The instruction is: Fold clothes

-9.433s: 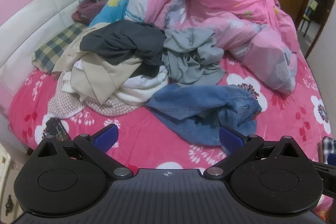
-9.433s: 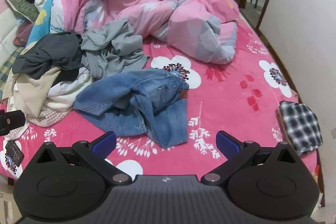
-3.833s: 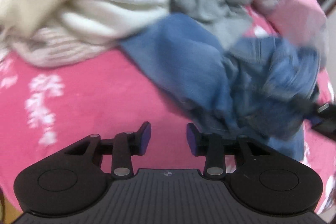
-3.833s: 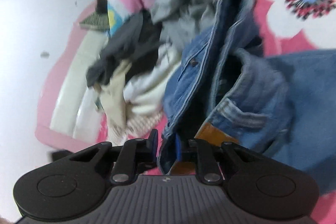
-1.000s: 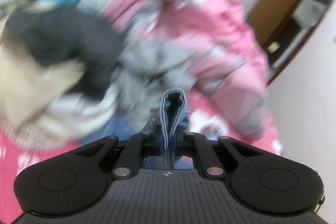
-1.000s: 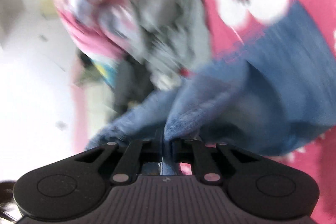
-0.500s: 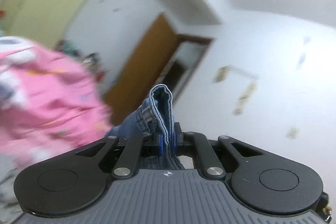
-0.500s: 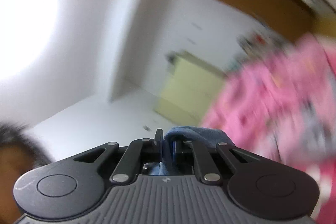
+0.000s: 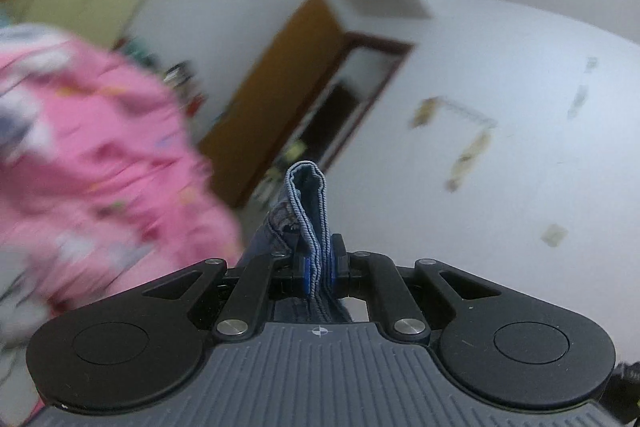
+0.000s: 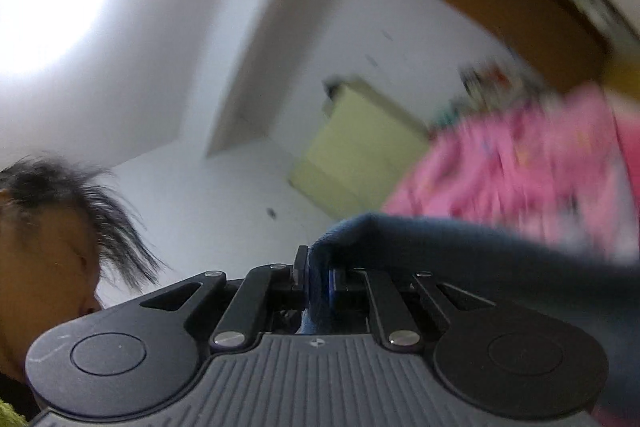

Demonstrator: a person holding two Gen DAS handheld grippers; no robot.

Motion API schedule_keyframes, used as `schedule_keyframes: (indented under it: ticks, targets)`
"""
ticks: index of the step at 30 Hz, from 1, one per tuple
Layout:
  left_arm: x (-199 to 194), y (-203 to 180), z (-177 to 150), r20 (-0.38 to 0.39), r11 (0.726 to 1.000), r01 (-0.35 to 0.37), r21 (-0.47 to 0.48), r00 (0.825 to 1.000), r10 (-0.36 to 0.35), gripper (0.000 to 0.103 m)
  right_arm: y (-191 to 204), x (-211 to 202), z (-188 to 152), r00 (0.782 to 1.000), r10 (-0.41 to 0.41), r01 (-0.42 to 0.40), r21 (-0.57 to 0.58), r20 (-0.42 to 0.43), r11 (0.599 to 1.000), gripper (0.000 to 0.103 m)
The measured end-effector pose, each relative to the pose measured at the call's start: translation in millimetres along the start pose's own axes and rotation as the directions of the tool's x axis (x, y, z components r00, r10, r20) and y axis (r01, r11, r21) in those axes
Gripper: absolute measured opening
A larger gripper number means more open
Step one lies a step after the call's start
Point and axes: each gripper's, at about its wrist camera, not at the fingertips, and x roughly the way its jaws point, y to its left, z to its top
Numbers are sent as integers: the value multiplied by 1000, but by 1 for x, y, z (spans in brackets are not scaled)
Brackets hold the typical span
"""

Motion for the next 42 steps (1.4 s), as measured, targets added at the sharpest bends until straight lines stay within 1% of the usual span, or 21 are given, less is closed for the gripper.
schedule_keyframes:
  ticks: [3,5,6,8,11,15,16,17,18,19,21,22,23,24,27,29,32,35,38,39,42]
  targets:
    - [-21,59,-25,-53,989,-135,-60,990,132,6,-47,42,-48,991,-45,60,125,-124,990,9]
    - [-34,105,-43,-96,966,-239,-94,968,230,6,-79,71,-85,976,-65,108,205,-206,973,9]
    - [-43,130,-51,-112,944,-310,-113,948,298,6,-97,86,-108,967,-73,134,244,-244,960,9]
    - [-71,180,-66,-160,904,-408,-130,908,387,6,-127,110,-156,947,-79,176,296,-311,939,9]
    - [-99,252,-82,-229,852,-508,-125,851,473,6,-161,142,-228,910,-73,232,358,-407,904,9]
    - [-134,323,-104,-327,828,-559,-41,790,518,6,-190,165,-333,857,-63,311,416,-511,854,9]
    - [-138,338,-114,-377,821,-571,-23,765,522,9,-202,171,-361,841,-68,341,429,-536,837,9]
    - [-143,353,-125,-422,813,-583,-7,739,526,12,-217,175,-389,813,-90,386,418,-575,822,10]
    - [-151,367,-138,-446,798,-602,-10,717,536,15,-232,179,-417,776,-119,439,395,-619,807,11]
    - [-159,381,-151,-469,783,-622,-12,695,545,23,-247,182,-444,726,-152,498,360,-671,789,14]
    - [-174,408,-176,-515,751,-660,-14,649,560,26,-270,186,-486,601,-218,589,241,-769,771,16]
    - [-182,420,-188,-535,736,-677,-19,629,564,27,-275,187,-498,546,-250,615,179,-799,768,16]
    - [-193,423,-194,-539,728,-684,-49,632,557,31,-277,188,-504,500,-283,630,120,-819,767,16]
    - [-206,425,-199,-540,724,-685,-77,639,548,33,-275,188,-506,469,-301,632,78,-830,771,16]
    - [-238,416,-211,-538,728,-674,-127,663,520,45,-256,186,-490,425,-327,601,-7,-844,799,16]
    - [-253,403,-226,-552,732,-659,-172,680,483,49,-234,192,-468,428,-346,543,-68,-835,837,16]
    - [-256,378,-259,-581,770,-608,-193,703,410,49,-204,221,-438,450,-392,431,-190,-803,882,16]
    - [-239,352,-295,-596,809,-571,-140,702,391,49,-183,279,-430,467,-447,242,-376,-763,894,16]
    - [-216,338,-327,-600,838,-539,-90,701,386,47,-176,331,-444,465,-480,43,-522,-744,852,16]
    - [-209,336,-335,-607,842,-534,-69,693,389,47,-176,348,-453,463,-497,-47,-581,-734,813,16]
    - [-191,336,-357,-640,844,-536,0,649,411,47,-178,386,-490,455,-556,-324,-711,-696,624,16]
